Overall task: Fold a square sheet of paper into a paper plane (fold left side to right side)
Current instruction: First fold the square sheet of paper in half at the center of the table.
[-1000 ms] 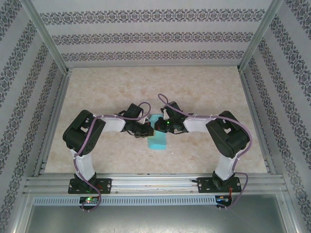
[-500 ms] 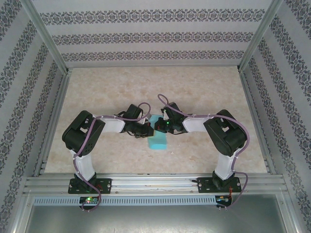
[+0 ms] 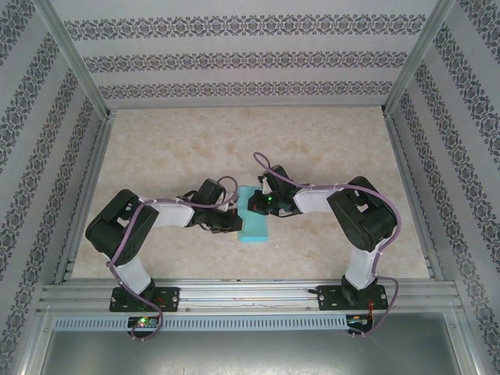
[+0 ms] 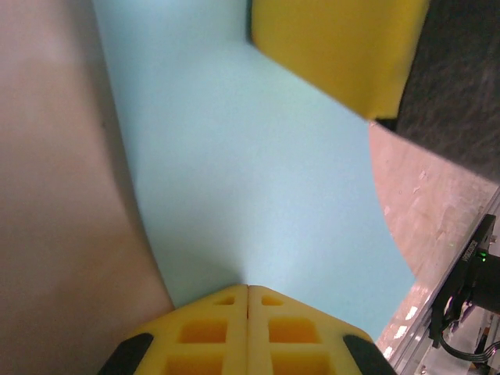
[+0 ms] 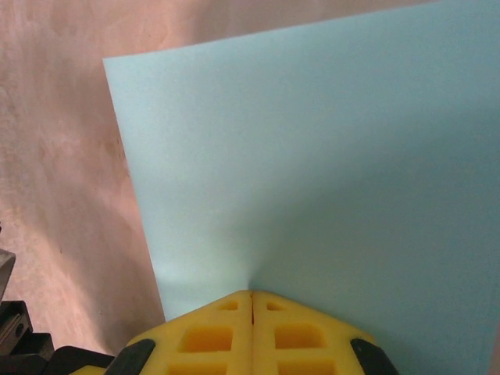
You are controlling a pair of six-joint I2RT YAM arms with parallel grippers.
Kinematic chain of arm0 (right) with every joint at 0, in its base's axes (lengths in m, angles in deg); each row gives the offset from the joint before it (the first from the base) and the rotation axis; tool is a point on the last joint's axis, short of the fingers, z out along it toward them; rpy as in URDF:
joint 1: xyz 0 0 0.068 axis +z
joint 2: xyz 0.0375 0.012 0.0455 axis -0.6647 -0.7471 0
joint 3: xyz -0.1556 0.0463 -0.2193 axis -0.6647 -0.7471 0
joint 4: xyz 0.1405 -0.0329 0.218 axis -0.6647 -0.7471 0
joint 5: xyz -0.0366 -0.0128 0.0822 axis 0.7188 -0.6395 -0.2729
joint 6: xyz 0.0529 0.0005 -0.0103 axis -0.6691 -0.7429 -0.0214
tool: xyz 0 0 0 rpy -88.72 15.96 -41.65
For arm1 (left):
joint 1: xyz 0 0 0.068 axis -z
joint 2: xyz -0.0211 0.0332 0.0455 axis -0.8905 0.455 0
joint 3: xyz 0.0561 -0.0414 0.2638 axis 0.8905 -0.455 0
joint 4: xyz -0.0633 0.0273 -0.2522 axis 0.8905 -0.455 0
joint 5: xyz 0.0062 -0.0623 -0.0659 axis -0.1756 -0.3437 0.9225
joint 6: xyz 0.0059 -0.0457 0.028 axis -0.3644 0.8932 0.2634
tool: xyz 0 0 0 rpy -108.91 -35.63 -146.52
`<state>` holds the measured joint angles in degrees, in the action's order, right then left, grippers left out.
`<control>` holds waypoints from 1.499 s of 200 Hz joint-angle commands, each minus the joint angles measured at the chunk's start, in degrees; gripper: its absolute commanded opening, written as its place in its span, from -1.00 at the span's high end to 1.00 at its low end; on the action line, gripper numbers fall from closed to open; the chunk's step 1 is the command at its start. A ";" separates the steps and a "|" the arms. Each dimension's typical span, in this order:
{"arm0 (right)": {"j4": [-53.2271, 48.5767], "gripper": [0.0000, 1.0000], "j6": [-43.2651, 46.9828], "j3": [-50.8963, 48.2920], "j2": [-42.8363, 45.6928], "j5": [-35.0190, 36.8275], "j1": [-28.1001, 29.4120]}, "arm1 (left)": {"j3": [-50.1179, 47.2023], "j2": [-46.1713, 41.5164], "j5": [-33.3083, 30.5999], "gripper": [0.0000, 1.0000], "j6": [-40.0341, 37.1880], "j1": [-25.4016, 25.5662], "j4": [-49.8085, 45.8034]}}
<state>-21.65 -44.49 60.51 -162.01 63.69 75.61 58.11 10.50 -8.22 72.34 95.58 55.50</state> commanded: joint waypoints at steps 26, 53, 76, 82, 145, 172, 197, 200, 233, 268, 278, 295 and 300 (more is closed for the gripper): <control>-7.10 1.00 1.72 -2.32 -2.57 4.82 -0.69 | 1.47 -2.62 -0.53 0.90 0.73 1.39 -10.45; -7.17 1.00 1.68 -2.27 -2.33 4.73 -0.52 | 6.18 -2.38 -0.20 0.90 -0.17 1.43 -11.87; -7.25 1.00 1.65 -2.23 -2.24 4.82 -0.38 | 8.12 -0.92 0.47 0.90 -0.02 1.38 -10.54; -7.27 1.00 1.66 -2.23 -2.30 4.82 -0.38 | 8.34 -0.20 0.83 0.90 -0.02 1.37 -10.26; -7.80 1.00 1.81 -1.88 -2.39 5.09 -0.17 | 5.50 4.64 2.79 0.91 1.39 1.70 -5.69; -8.39 1.00 1.91 -1.70 -2.83 5.26 -0.12 | 3.62 4.38 2.91 0.91 1.22 1.98 -6.42; -8.94 1.00 2.16 -1.61 -2.79 5.44 -0.15 | 0.26 2.92 2.92 0.91 0.87 2.48 -7.99; -8.94 1.00 2.25 -1.61 -2.85 5.44 -0.12 | -0.17 2.67 2.91 0.91 0.79 2.51 -8.22; -9.55 1.00 2.74 -1.44 -2.71 5.70 -0.12 | -3.45 0.04 3.18 0.91 0.56 3.47 -11.00; -9.66 1.00 2.96 -1.70 -2.55 5.79 -0.25 | -5.20 -1.92 3.13 0.91 0.63 4.42 -13.57; -9.69 1.00 3.03 -1.71 -2.45 5.79 -0.12 | -5.82 -2.44 3.25 0.91 1.02 4.53 -13.45; -9.57 1.00 3.15 -1.79 -2.50 5.61 -0.13 | -6.99 -3.48 3.52 0.91 1.69 4.89 -13.15; -9.58 1.00 3.14 -1.79 -2.46 5.57 -0.12 | -7.17 -3.83 3.53 0.91 1.82 4.89 -12.97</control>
<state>-22.76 -42.98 60.75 -161.99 63.14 75.68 54.48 7.25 -5.79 73.46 98.40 52.72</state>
